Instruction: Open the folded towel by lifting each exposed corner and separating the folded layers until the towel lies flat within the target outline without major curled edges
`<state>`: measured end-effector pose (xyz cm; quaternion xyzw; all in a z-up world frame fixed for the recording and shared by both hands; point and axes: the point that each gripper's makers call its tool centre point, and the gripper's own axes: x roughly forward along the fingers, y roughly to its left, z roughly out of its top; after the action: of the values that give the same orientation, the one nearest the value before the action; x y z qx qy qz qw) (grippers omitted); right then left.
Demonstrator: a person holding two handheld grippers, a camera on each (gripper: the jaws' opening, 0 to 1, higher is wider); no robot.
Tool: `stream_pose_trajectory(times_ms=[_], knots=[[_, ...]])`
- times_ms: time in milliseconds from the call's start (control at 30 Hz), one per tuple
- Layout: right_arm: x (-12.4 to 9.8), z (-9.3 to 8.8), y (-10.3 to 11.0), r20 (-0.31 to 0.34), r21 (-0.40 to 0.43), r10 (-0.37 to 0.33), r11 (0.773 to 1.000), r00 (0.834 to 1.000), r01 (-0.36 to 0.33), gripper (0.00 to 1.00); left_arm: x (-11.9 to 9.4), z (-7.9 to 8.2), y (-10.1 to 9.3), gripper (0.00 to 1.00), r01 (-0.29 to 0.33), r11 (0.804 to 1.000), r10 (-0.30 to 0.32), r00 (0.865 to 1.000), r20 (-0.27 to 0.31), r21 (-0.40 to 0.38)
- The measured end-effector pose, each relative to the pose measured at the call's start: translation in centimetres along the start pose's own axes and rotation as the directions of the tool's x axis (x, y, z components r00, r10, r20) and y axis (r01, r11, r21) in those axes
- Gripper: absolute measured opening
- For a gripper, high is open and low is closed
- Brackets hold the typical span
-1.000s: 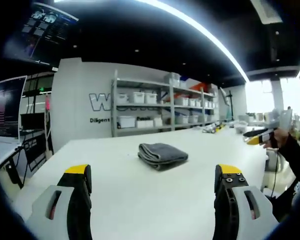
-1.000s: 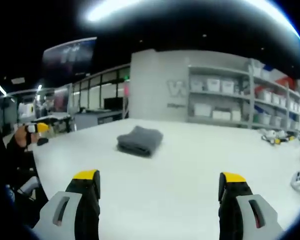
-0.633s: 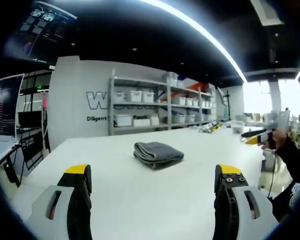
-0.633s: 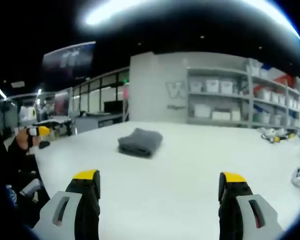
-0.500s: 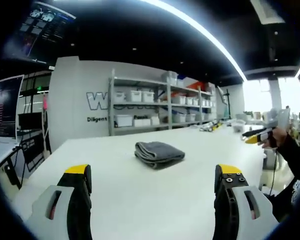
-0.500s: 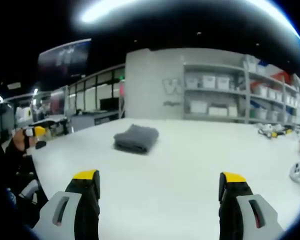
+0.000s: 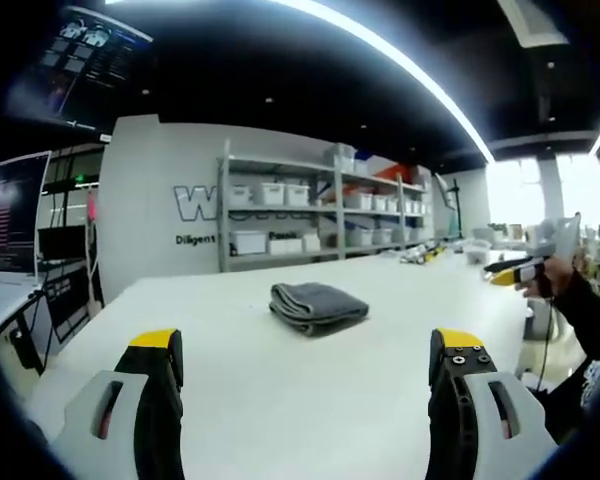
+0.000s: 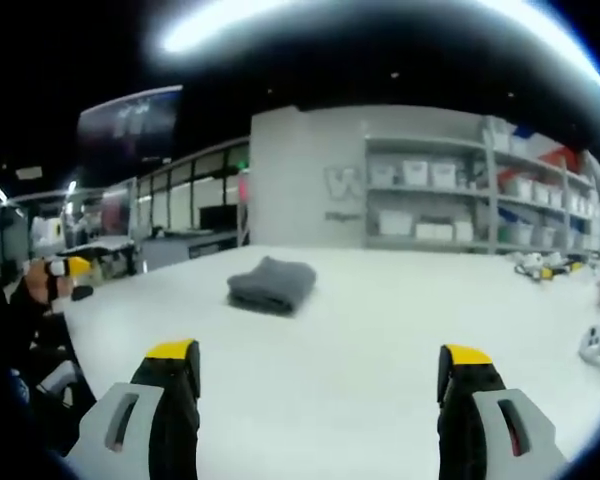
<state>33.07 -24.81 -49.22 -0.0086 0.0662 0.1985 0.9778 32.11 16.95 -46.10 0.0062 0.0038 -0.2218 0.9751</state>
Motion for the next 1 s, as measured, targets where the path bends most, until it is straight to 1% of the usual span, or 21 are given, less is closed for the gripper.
stream_pose_trajectory(times_ms=[33,100,200,300,400,533,600,633,700,767,833,933,1000], knots=[[0.0,0.1,0.1,-0.002,0.004,0.005,1.000,1.000,-0.005,1.00,-0.2,0.1,0.1,1.00,-0.004,1.000,0.004,1.000,0.002,-0.005],[0.0,0.2,0.5,-0.006,-0.014,0.015,1.000,1.000,-0.015,1.00,-0.3,0.3,0.2,1.00,-0.012,1.000,0.012,1.000,0.002,-0.005],[-0.2,0.6,0.9,-0.002,-0.025,0.036,0.999,0.999,-0.036,1.00,-0.6,1.0,0.1,1.00,-0.027,1.000,0.027,1.000,0.010,0.001],[-0.7,0.9,0.8,0.007,-0.023,0.032,0.999,0.999,-0.032,1.00,-0.8,1.7,-0.8,1.00,-0.005,1.000,0.005,1.000,0.020,0.000],[-1.2,1.0,0.7,0.014,-0.033,0.023,0.999,1.000,-0.022,1.00,-0.9,1.5,-1.4,1.00,0.015,1.000,-0.015,1.000,0.013,0.001],[-1.6,0.7,0.6,0.007,-0.039,0.018,0.999,1.000,-0.018,1.00,-1.0,1.3,-1.3,1.00,0.017,1.000,-0.017,1.000,0.006,0.001],[-1.3,0.5,0.1,0.004,-0.019,0.015,1.000,1.000,-0.015,1.00,-1.1,1.2,-0.6,1.00,0.017,1.000,-0.017,1.000,0.005,-0.014],[-0.8,0.4,-0.2,-0.004,-0.003,0.002,1.000,1.000,-0.002,1.00,-1.2,1.3,-0.2,1.00,0.005,0.999,-0.005,1.000,0.017,-0.035],[0.1,0.5,-0.4,-0.025,0.003,-0.019,1.000,1.000,0.019,0.99,-1.3,0.9,0.7,1.00,0.007,0.999,-0.007,1.000,0.006,-0.042],[0.8,1.3,0.4,-0.031,-0.022,-0.020,1.000,0.999,0.019,0.99,-1.1,1.1,2.3,1.00,-0.015,0.999,0.015,1.000,0.008,-0.036],[1.4,2.5,1.3,-0.015,-0.019,-0.010,1.000,1.000,0.010,0.99,-1.2,1.3,3.9,1.00,-0.031,0.999,0.031,0.999,0.009,-0.042],[2.1,3.3,2.1,0.002,-0.038,-0.001,0.999,1.000,0.001,0.99,-1.3,1.1,4.6,1.00,-0.023,0.998,0.024,1.000,0.014,-0.059],[2.4,3.3,2.3,0.004,-0.051,-0.003,0.999,1.000,0.003,0.99,-1.3,0.8,4.5,1.00,-0.015,0.998,0.016,1.000,0.009,-0.062]])
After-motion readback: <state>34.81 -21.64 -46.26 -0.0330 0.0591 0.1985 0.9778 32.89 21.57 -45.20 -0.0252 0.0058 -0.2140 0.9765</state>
